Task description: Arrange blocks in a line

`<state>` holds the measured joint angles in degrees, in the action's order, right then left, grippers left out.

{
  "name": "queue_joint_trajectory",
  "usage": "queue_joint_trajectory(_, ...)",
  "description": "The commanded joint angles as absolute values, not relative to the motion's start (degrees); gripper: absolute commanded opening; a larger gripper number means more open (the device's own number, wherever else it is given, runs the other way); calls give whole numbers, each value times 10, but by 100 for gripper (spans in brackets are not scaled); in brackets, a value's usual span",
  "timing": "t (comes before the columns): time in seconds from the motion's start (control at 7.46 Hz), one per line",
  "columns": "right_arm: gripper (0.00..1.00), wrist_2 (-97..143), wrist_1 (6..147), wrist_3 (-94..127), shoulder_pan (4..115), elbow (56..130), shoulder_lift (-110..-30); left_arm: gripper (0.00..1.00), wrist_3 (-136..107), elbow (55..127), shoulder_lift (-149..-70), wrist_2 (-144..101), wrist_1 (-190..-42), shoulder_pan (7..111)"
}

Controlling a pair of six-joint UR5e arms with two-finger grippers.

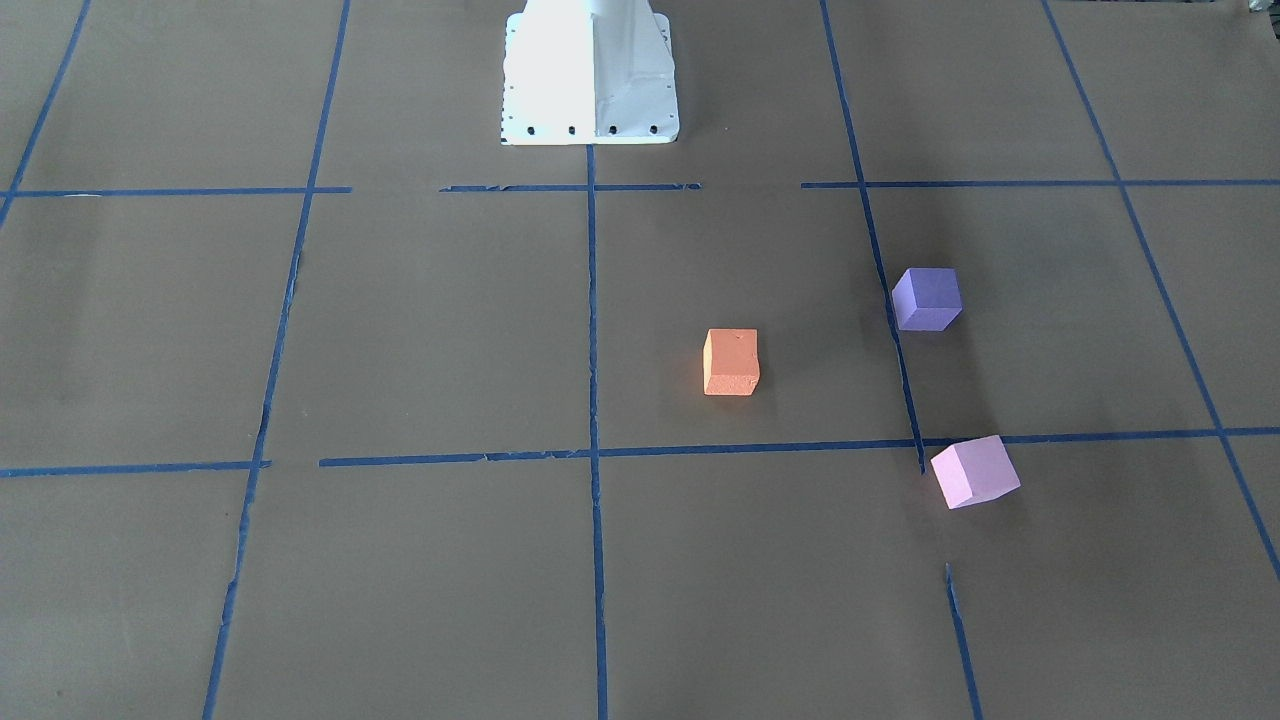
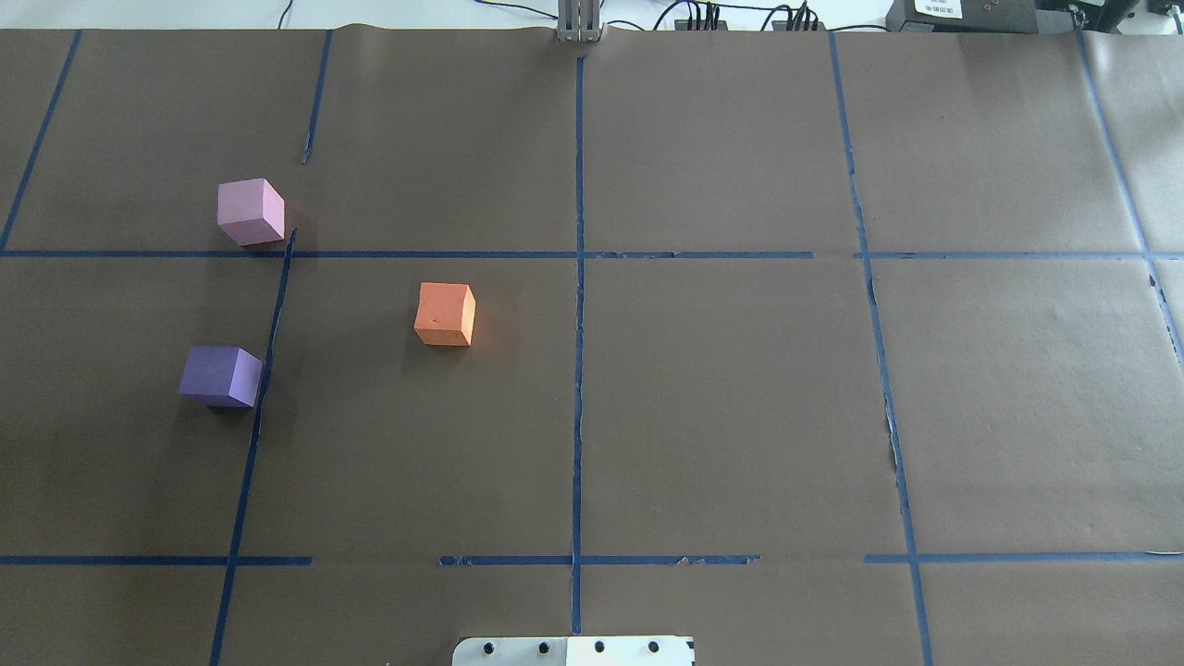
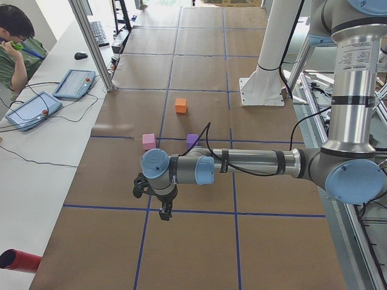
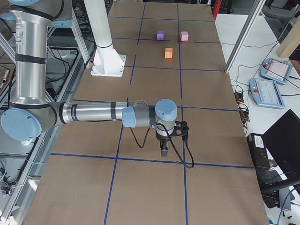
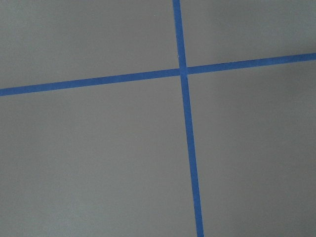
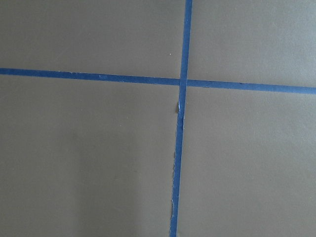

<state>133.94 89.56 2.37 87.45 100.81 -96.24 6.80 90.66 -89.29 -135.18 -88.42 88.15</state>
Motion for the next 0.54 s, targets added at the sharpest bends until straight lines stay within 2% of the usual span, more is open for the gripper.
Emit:
queue_joint_trajectory(0.0, 100, 1339, 896, 24, 875, 1008, -962, 100, 68, 909, -894, -1351, -885, 882)
queue_joint_trajectory(0.4, 100, 1339, 896, 24, 875, 1008, -962, 100, 36, 918, -935, -1348, -882, 882)
